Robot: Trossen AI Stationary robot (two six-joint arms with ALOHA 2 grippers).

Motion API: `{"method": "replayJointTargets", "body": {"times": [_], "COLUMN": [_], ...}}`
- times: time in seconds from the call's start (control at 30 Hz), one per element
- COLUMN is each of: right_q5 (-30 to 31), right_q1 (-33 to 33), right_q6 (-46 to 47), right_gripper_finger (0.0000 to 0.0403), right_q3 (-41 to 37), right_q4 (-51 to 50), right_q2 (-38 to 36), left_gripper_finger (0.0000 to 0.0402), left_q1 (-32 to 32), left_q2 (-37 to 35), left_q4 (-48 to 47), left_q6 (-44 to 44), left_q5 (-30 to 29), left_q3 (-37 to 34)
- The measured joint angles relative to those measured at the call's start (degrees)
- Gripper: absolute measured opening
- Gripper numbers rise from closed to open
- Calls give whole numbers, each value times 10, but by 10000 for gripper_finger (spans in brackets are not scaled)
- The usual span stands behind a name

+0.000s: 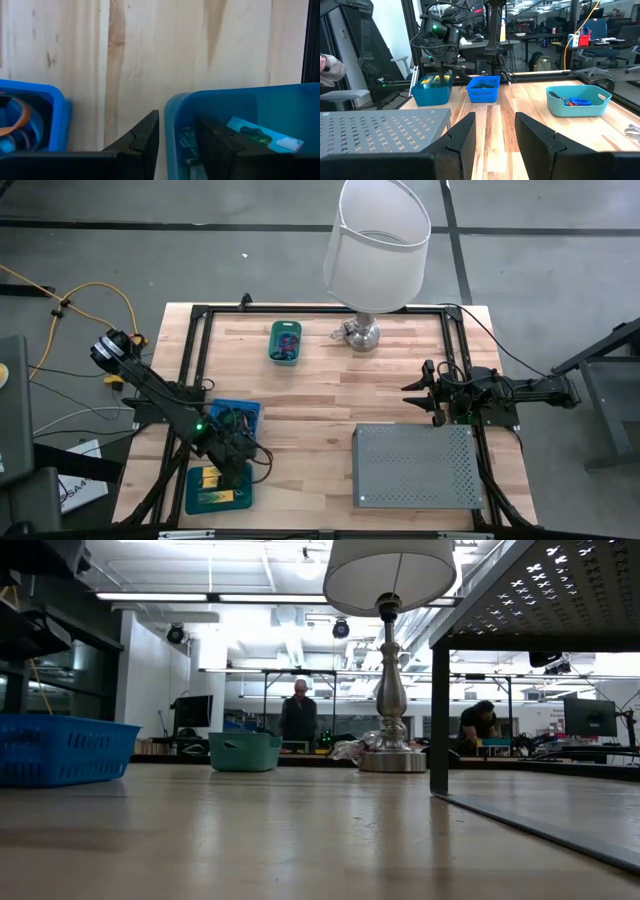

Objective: Pick & Place Office Desk Supplies
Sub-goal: Move the bins to the center of the table

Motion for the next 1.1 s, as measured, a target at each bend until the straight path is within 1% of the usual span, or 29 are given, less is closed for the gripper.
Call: {"method": "replayJointTargets", "body": {"times": [0.23, 0.33, 0.47, 0.73, 0.93, 1.1], "right_q5": [0, 0, 0, 0, 0, 0], "right_q1": [0, 0, 0, 0, 0, 0], "right_q6": [0, 0, 0, 0, 0, 0], "right_gripper_finger": [126, 126, 126, 126, 126, 126], "right_q3": [0, 0, 0, 0, 0, 0], "right_q4": [0, 0, 0, 0, 0, 0], "right_q2": [0, 0, 0, 0, 0, 0], "left_gripper_finger": [116, 108, 81, 7, 3, 3], "left_q1": [0, 0, 0, 0, 14, 42], "left_q2": [11, 11, 18, 29, 30, 30], "left_q4": [0, -2, -2, 4, 15, 30], "left_q6": [-1, -1, -5, -6, 9, 18], "left_q5": [4, 4, 4, 4, 6, 5], "left_q3": [0, 0, 0, 0, 0, 0]}}
